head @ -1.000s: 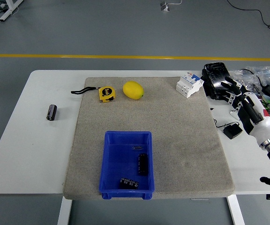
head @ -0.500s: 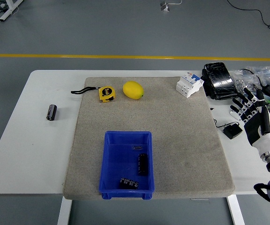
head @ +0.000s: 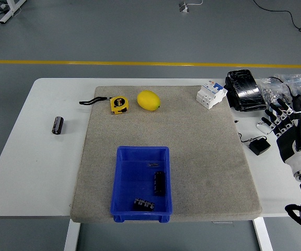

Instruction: Pick up the battery,place it into the box

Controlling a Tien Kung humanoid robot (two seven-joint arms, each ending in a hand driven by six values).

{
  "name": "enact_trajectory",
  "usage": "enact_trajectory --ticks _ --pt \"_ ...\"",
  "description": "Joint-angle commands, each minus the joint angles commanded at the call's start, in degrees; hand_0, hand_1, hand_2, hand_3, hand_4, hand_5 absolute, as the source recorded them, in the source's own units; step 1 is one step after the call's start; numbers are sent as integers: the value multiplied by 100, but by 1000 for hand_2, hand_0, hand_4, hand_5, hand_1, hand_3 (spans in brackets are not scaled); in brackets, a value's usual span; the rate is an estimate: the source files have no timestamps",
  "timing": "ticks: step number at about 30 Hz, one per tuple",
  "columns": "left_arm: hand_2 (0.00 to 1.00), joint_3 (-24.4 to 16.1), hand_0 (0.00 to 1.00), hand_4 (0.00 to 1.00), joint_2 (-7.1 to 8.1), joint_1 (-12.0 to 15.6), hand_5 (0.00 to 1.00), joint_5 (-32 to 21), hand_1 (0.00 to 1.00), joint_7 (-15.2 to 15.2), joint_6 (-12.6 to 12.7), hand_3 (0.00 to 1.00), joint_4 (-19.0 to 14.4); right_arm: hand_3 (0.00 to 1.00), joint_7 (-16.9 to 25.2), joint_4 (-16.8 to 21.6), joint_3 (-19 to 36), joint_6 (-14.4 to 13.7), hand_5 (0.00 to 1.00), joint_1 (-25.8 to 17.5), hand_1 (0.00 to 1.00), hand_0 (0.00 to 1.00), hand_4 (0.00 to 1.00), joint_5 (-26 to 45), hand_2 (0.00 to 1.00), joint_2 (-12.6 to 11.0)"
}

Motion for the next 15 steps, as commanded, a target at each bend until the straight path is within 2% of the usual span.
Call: enact_trajectory --ticks 15 --pt "713 104 698 643 -19 -13 662 -164 673 -39 8 622 1 858 -38 56 53 15 918 11 815 811 998 -198 840 18"
